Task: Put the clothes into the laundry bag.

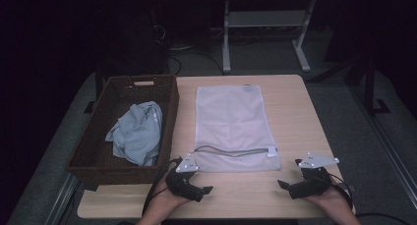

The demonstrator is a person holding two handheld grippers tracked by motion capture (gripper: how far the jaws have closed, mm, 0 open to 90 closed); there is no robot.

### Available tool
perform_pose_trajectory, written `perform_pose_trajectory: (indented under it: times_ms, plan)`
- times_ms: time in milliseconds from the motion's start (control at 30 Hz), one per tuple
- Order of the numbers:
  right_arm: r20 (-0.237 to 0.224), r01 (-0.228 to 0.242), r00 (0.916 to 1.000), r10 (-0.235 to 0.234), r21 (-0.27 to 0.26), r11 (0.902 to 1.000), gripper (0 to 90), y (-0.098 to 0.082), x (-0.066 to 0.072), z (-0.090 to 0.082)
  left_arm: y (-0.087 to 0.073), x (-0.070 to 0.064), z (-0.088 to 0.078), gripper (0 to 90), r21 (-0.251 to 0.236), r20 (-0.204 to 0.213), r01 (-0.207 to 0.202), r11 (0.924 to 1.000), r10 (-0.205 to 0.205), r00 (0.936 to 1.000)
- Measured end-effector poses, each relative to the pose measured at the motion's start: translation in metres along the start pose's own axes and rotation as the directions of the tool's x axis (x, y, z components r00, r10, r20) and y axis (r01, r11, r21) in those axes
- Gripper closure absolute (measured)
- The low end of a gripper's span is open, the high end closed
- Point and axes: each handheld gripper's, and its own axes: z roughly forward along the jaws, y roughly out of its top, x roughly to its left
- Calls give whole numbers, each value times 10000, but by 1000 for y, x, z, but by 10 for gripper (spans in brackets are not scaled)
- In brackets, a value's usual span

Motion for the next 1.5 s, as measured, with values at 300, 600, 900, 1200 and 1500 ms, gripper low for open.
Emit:
perform_pose_trajectory:
  times_ms: [300, 600, 900, 1200, 1500]
  plan:
    - [-132, -152, 9998, 150, -107, 9998, 0, 4, -1, -1, 0, 0, -1, 150, 63, -59, 8, 10000, -8, 10000]
    - [-22, -105, 9999, 105, -160, 9998, 0, 14, 1, 1, -1, -2, -3, 149, 19, -9, -101, 9999, 101, 9999]
    - [57, -159, 9999, 162, -357, 9992, 0, 29, -7, 7, 0, -3, -4, 149, -34, 11, -215, 9998, 215, 9998]
    - [-236, -4, 9997, -2, -260, 9997, 42, 46, -14, 15, 0, -3, -6, 149, -66, -76, -241, 9997, 241, 9997]
    - [-414, 57, 9991, -59, -49, 10000, 144, 69, -20, 30, 0, -3, -6, 149, -32, -68, -313, 9995, 313, 9995]
